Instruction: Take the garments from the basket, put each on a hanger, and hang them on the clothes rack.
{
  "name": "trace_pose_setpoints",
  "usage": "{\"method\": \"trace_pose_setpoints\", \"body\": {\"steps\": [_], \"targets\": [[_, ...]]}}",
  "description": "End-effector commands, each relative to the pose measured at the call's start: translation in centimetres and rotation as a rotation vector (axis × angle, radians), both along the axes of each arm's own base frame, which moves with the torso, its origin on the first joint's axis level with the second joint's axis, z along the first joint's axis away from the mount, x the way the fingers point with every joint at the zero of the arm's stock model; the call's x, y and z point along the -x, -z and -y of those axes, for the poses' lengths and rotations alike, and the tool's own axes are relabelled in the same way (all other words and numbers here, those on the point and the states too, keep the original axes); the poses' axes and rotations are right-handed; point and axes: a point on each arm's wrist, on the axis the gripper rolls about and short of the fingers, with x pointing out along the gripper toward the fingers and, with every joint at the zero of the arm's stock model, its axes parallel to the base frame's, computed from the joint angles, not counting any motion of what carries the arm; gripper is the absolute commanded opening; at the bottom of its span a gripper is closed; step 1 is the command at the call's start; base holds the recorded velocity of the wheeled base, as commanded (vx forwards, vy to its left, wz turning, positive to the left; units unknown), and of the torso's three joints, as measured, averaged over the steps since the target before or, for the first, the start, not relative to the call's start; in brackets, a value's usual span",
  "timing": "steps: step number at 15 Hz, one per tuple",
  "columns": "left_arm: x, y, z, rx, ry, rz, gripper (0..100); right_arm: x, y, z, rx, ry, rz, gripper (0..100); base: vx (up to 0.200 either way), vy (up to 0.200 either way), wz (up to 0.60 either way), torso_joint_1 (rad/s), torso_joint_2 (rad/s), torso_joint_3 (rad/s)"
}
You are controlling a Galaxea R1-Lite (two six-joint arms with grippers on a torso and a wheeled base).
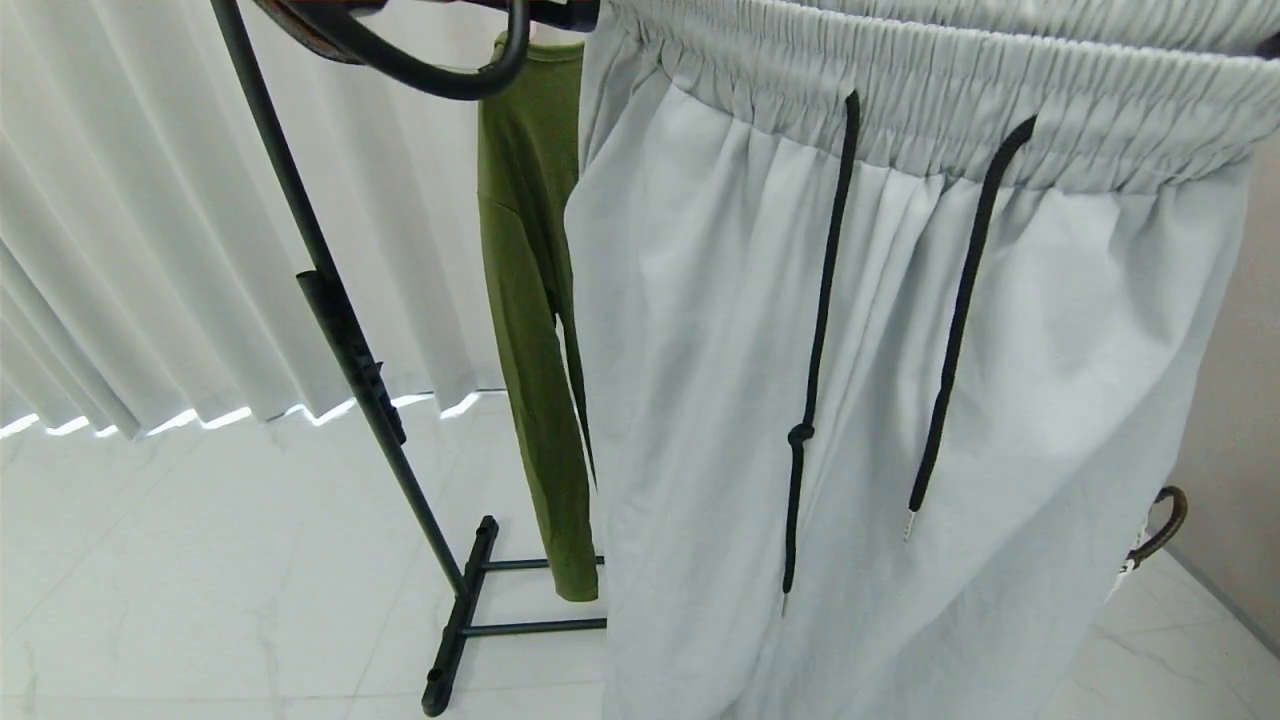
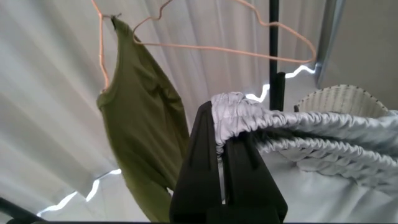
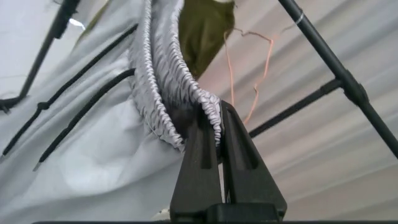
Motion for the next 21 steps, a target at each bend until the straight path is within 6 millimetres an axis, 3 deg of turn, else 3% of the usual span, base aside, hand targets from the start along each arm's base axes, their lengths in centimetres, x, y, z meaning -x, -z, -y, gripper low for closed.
{"method": "trace_pose_setpoints", "body": {"steps": [1, 4, 8, 13, 16, 21], "targets": [[0.3, -0.3, -0.6, 0.006, -0.009, 0.003, 0, -0.1, 0.1, -0.3, 0.007, 0.01, -0.003, 0, 0.0, 0.0, 0.0, 0.0, 0.0, 0.0], [2.9, -1.3, -3.1, 0.001, -0.009, -0.004, 0, -0.8, -0.5, -0.3, -0.044, 0.184, -0.017, 0, 0.0, 0.0, 0.0, 0.0, 0.0, 0.0], [9.4, -0.7, -7.7, -0.067, 0.075, -0.074, 0, -3.0, -0.3, -3.8, -0.168, 0.244, -0.05, 0, 0.0, 0.0, 0.0, 0.0, 0.0, 0.0], [15.2, 1.0, -10.0, -0.107, 0.347, -0.077, 0, -4.6, -0.3, -7.4, -0.27, 0.237, -0.097, 0, 0.0, 0.0, 0.0, 0.0, 0.0, 0.0], [16.2, 1.7, -10.5, -0.12, 0.415, -0.077, 0, -4.7, -0.2, -7.8, -0.272, 0.237, -0.103, 0, 0.0, 0.0, 0.0, 0.0, 0.0, 0.0], [16.2, 1.7, -10.4, -0.125, 0.414, -0.075, 0, -4.7, -0.1, -7.7, -0.282, 0.237, -0.112, 0, 0.0, 0.0, 0.0, 0.0, 0.0, 0.0]]}}
